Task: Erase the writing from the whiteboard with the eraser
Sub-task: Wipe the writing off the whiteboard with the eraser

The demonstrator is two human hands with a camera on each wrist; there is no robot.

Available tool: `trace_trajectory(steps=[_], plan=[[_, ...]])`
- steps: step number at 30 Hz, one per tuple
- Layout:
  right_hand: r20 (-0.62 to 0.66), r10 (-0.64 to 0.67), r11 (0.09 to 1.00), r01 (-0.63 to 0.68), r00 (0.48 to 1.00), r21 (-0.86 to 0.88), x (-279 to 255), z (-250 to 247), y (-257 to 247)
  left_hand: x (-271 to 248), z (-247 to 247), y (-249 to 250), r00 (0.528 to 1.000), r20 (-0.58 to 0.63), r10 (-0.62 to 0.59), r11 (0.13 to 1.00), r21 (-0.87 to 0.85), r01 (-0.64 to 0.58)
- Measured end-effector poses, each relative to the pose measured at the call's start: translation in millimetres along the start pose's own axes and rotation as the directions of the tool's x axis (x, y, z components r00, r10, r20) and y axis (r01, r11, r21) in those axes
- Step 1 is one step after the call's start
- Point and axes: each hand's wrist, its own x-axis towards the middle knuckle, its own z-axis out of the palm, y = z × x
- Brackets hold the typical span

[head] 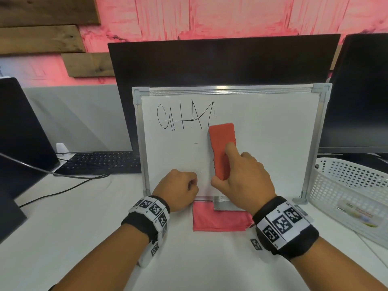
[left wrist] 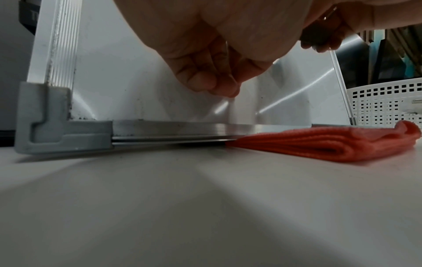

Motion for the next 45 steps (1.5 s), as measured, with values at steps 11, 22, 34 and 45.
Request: trace_trajectory(steps=[11,22,34,45], plan=[[-0.098,-0.086,0.996,0.088,0.991,0.023,39,-14,-18,-2,-2,0,1.000,-0.016,-0.012,1.000,0.008,0.012],[0.039,-0.032,0.999,0.033,0.999,-0.022,2,14,-9,-9,-8,-7,1.000,-0.017,-0.023,0.999,0.033,0.023],[-0.083,-0.118,0.993,0.119,0.990,0.011,47,-4,-34,-12,-13,-19,0.997,-0.033,-0.063,0.997,0.052,0.065],[0.050,-0.086,0.996,0.086,0.995,-0.014,8,27,-27,-12,-13,-17,0.996,-0.045,-0.078,0.995,0.055,0.080]])
